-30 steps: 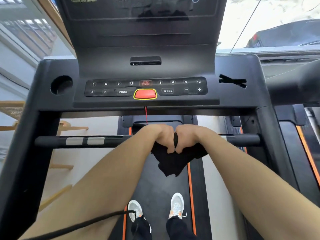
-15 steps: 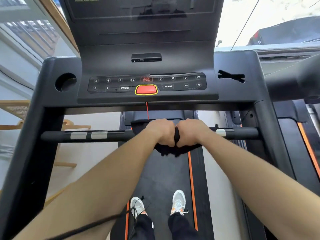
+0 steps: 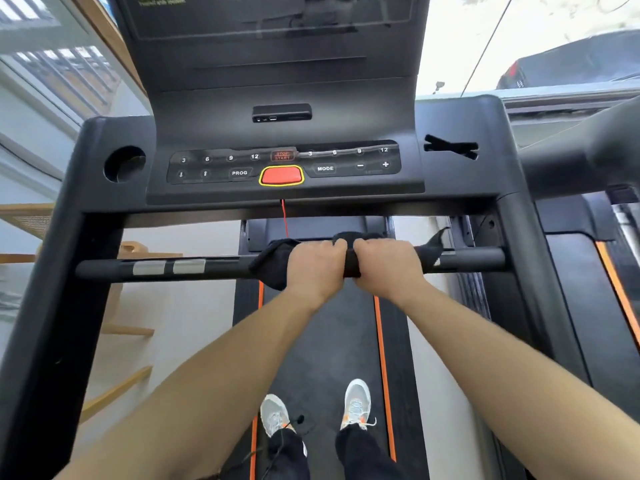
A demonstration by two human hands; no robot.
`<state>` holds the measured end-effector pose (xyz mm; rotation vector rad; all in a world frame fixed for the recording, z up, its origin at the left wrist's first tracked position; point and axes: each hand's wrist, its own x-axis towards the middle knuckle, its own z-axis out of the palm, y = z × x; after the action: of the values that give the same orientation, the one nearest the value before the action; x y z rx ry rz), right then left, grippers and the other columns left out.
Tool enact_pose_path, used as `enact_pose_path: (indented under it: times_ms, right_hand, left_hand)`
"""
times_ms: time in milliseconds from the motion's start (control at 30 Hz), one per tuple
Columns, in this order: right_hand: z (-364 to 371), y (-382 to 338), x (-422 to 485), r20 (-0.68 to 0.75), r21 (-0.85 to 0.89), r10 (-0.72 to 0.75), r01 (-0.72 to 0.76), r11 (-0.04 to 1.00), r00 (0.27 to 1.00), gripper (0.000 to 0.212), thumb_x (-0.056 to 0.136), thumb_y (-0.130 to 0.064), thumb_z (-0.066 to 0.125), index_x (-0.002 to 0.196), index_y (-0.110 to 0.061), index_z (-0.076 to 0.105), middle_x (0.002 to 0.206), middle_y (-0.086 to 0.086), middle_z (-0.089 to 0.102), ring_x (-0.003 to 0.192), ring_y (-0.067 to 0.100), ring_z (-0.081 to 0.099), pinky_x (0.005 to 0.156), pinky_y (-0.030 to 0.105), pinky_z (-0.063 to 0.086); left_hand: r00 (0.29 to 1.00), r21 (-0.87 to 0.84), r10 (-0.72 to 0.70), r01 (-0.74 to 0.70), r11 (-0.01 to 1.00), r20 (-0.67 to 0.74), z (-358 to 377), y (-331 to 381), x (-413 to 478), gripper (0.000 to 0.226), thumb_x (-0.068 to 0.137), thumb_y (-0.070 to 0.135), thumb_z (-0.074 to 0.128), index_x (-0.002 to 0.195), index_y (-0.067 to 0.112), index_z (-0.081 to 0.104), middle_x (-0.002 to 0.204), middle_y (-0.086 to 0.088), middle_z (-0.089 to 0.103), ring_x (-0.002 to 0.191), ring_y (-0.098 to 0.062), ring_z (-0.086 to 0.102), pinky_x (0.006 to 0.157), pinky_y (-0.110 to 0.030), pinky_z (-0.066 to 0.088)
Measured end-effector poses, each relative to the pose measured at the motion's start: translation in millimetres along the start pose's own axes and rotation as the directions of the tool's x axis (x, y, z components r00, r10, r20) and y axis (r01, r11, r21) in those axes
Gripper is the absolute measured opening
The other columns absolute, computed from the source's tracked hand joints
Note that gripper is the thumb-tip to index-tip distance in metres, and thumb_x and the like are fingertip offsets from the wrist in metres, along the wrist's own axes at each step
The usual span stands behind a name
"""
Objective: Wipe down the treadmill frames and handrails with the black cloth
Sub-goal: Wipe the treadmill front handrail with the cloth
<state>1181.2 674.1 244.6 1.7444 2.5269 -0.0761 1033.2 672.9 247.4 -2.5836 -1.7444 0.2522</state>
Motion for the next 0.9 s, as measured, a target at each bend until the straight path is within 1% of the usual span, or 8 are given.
enact_pose_path:
  times_ms: [100,200,333,467,600,700,833,900]
  right_hand:
    - [-27,18,24,0.488,0.195,-0.047,-0.057,0.979,0.871,0.036,0.062,-0.048,0.071,0.09,-0.027,0.063,0.078,-0.005,0.066,0.071,0.02,0.065,0.066,0.032,0.055]
    - [-29,31,25,0.56,0.22,-0.08,-0.055,0.974,0.824,0.041,0.06,-0.052,0.069,0.093,-0.028,0.064,0.08,-0.005,0.068,0.071,0.018,0.066,0.07,0.036,0.058]
    - [-2,38,-12,0.126,0.041,-0.007,0.002,0.999,0.992,0.028,0.068,-0.04,0.069,0.091,-0.025,0.06,0.08,-0.003,0.067,0.071,0.025,0.067,0.061,0.033,0.047]
    - [17,50,-30,-0.189,-0.103,0.0,-0.02,0.994,0.982,0.028,0.062,-0.02,0.079,0.079,-0.017,0.058,0.068,0.001,0.063,0.06,0.028,0.063,0.053,0.033,0.043]
    - [-24,76,-6,0.448,0.158,0.005,-0.085,0.984,0.894,0.031,0.066,-0.045,0.068,0.09,-0.027,0.062,0.078,-0.007,0.066,0.072,0.021,0.065,0.059,0.029,0.044]
    - [-40,96,0,0.636,0.209,-0.029,-0.136,0.968,0.771,0.034,0.064,-0.047,0.072,0.09,-0.027,0.066,0.076,-0.006,0.067,0.071,0.018,0.065,0.06,0.03,0.051]
    - [-3,109,-37,0.15,-0.134,0.031,-0.01,0.991,0.988,0.025,0.066,-0.035,0.074,0.079,-0.023,0.056,0.068,-0.004,0.062,0.06,0.025,0.062,0.052,0.028,0.03]
    - [17,111,-52,-0.111,-0.205,0.008,-0.031,0.978,0.994,0.032,0.055,-0.018,0.081,0.07,-0.019,0.053,0.06,0.0,0.058,0.052,0.027,0.058,0.053,0.028,0.023]
  left_hand:
    - [0.887,-0.186,0.074,0.014,0.982,0.456,-30,-7,31,0.033,0.069,0.046,0.071,0.093,0.025,0.062,0.081,0.004,0.064,0.074,-0.023,0.064,0.062,-0.032,0.047]
    - [0.72,-0.242,0.129,0.055,0.969,0.682,-40,-2,53,0.042,0.067,0.042,0.077,0.1,0.021,0.061,0.082,0.002,0.062,0.076,-0.02,0.064,0.067,-0.033,0.055]
    - [0.934,-0.136,0.046,0.003,0.991,0.353,-28,17,31,0.03,0.075,0.04,0.068,0.098,0.023,0.059,0.081,0.004,0.061,0.075,-0.026,0.063,0.061,-0.033,0.046]
    - [0.998,-0.059,0.012,-0.008,0.998,0.067,-16,51,21,0.021,0.08,0.023,0.065,0.1,0.022,0.058,0.089,0.001,0.069,0.078,-0.025,0.067,0.059,-0.032,0.037]
    - [0.843,-0.31,0.131,0.045,0.95,0.522,-42,49,59,0.029,0.071,0.034,0.074,0.094,0.022,0.063,0.078,0.002,0.062,0.066,-0.019,0.06,0.055,-0.029,0.044]
    - [0.731,-0.387,0.23,0.051,0.921,0.642,-47,60,77,0.039,0.067,0.035,0.077,0.1,0.02,0.062,0.084,0.0,0.064,0.07,-0.017,0.061,0.058,-0.031,0.047]
    - [0.96,-0.199,0.145,-0.097,0.975,0.24,-37,96,58,0.025,0.08,0.031,0.065,0.103,0.021,0.062,0.09,-0.002,0.068,0.078,-0.028,0.066,0.061,-0.033,0.041]
    - [0.989,-0.118,0.146,-0.143,0.983,0.023,-26,109,48,0.018,0.085,0.021,0.059,0.103,0.019,0.057,0.093,-0.003,0.07,0.079,-0.029,0.068,0.06,-0.033,0.038]
